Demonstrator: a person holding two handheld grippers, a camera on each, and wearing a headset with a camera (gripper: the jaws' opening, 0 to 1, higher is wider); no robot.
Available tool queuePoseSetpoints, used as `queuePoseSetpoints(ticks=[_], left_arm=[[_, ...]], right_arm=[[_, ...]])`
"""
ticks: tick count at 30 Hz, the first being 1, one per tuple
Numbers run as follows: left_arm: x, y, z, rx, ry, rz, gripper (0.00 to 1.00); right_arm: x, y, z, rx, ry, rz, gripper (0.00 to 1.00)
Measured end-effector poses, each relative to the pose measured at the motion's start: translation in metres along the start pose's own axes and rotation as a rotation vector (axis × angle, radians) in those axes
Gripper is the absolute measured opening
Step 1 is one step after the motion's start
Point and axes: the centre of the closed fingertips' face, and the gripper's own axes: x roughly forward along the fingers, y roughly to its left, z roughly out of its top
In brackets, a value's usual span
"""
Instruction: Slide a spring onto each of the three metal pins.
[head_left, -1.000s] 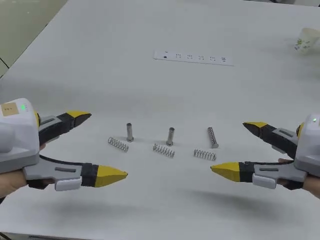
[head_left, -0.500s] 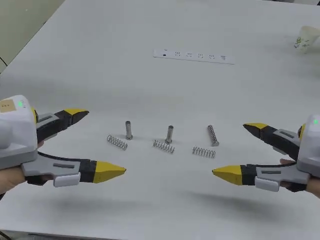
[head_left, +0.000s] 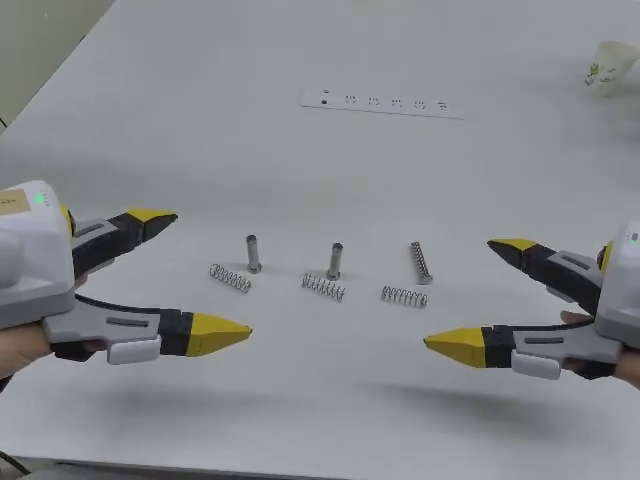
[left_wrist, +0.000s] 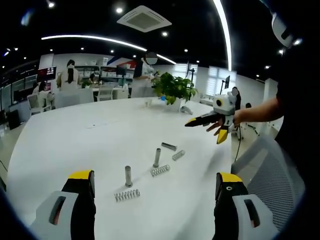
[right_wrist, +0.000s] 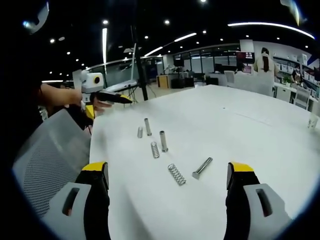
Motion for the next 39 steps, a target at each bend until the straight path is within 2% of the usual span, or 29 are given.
queuePoseSetpoints(ticks=[15, 22, 39], left_arm=[[-0.0019, 0.0028, -0.0039, -0.005, 0.009, 0.002, 0.98], [-0.0028, 0.0043, -0.0022, -0.001, 0.009, 0.005, 0.98], [-0.003, -0.0002, 0.0002, 0.004, 0.01, -0.006, 0.98]], right_arm=[[0.0026, 0.0038, -0.0034, -0.005, 0.017, 0.013, 0.99], [0.0008, 0.0013, -0.0041, -0.003, 0.019, 0.01, 0.99], [0.0002, 0.0035, -0.0075, 0.007, 0.03, 0.009, 0.98]])
